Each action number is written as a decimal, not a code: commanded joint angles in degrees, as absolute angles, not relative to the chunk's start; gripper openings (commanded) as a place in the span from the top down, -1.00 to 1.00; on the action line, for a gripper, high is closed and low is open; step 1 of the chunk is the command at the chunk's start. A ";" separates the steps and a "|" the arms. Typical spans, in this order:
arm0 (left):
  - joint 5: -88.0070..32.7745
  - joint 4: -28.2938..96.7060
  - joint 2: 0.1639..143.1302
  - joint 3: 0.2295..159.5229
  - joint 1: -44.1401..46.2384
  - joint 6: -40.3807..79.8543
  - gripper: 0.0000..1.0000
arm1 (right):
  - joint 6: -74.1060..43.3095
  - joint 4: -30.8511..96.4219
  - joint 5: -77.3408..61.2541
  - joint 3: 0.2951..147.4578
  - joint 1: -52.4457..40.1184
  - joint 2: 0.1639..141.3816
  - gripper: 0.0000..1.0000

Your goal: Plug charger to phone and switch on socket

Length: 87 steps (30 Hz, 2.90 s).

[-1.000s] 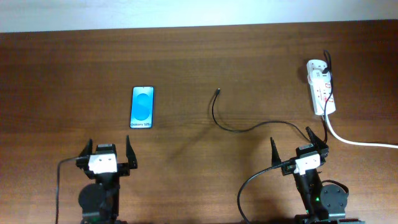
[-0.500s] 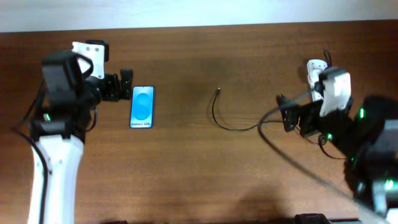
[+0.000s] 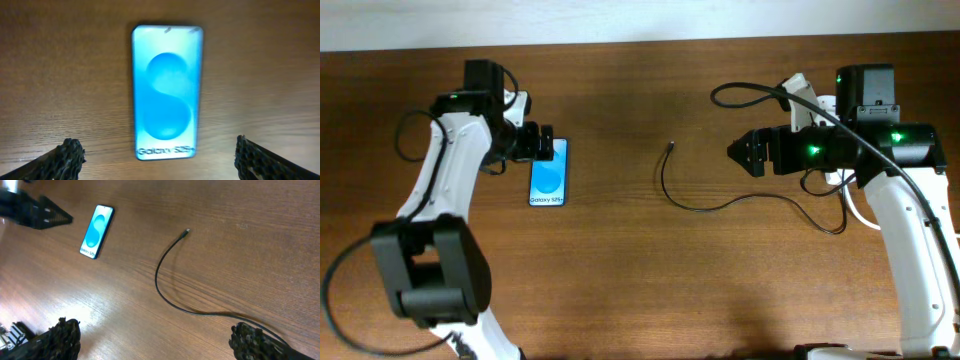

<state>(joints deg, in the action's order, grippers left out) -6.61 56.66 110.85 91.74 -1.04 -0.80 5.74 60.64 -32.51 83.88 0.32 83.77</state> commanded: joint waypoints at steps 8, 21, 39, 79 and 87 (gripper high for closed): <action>2.37 53.15 125.54 92.66 4.69 1.96 -0.99 | 5.50 61.87 -32.45 84.55 -0.05 83.74 -0.97; 2.11 54.13 128.57 92.64 5.21 4.73 -0.86 | 5.48 63.70 -32.34 84.55 -0.05 83.74 -0.97; -1.34 50.89 132.00 92.64 5.26 8.14 -0.56 | 1.39 63.09 -32.36 84.55 -0.05 83.74 -0.97; -66.57 83.53 131.98 118.04 5.65 62.87 1.00 | -16.99 53.49 -32.32 84.55 -2.22 83.77 -0.96; -44.71 77.56 131.98 118.04 10.52 69.30 1.00 | -30.59 44.40 -21.10 84.55 -21.02 95.24 -0.91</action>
<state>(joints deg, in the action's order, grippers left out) -48.05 77.69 132.03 116.92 8.80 65.47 -23.38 45.41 -25.85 84.03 -18.11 92.49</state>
